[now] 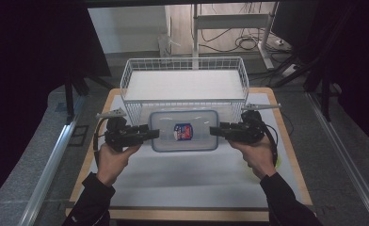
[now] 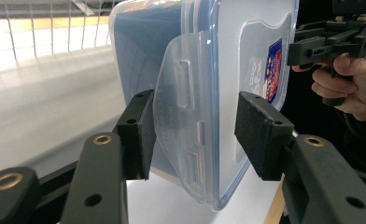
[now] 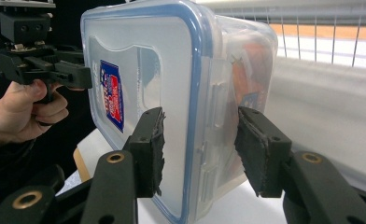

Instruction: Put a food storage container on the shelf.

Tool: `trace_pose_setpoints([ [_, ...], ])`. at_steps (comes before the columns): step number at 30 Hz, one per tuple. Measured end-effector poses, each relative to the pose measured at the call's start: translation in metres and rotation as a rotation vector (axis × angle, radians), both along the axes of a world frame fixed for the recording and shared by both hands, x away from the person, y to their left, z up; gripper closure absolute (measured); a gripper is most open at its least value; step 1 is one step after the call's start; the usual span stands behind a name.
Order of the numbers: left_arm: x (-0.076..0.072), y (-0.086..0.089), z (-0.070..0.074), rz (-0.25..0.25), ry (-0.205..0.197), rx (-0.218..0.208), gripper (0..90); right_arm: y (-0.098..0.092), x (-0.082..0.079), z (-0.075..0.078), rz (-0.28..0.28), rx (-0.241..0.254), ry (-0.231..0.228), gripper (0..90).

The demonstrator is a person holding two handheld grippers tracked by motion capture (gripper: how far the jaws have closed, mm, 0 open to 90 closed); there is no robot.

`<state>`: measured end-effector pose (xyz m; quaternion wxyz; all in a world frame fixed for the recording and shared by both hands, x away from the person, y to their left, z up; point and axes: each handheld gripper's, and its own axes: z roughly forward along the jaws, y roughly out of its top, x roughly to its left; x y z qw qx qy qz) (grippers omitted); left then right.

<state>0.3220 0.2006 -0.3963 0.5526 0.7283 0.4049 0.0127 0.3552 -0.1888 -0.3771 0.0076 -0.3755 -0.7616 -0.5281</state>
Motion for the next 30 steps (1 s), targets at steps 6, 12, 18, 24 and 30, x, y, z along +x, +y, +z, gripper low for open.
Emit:
trace_pose_setpoints([
  [6,0.011,0.003,0.015,0.005,-0.009,-0.006,49.1,0.002,0.013,0.014,-0.002,0.028,-0.003,53.1],
  [12,0.024,0.007,0.031,0.003,-0.016,-0.012,49.3,0.005,0.025,0.028,-0.003,0.037,-0.012,53.2],
  [18,0.035,0.011,0.041,0.01,-0.018,-0.024,49.4,0.008,0.038,0.04,-0.005,0.046,-0.012,53.3],
  [24,0.048,0.016,0.052,0.01,-0.017,-0.046,50.1,0.012,0.05,0.053,-0.01,0.058,-0.016,53.3],
  [30,0.064,0.018,0.064,0.014,-0.014,-0.047,50.1,0.014,0.066,0.064,-0.017,0.07,-0.015,53.3],
])
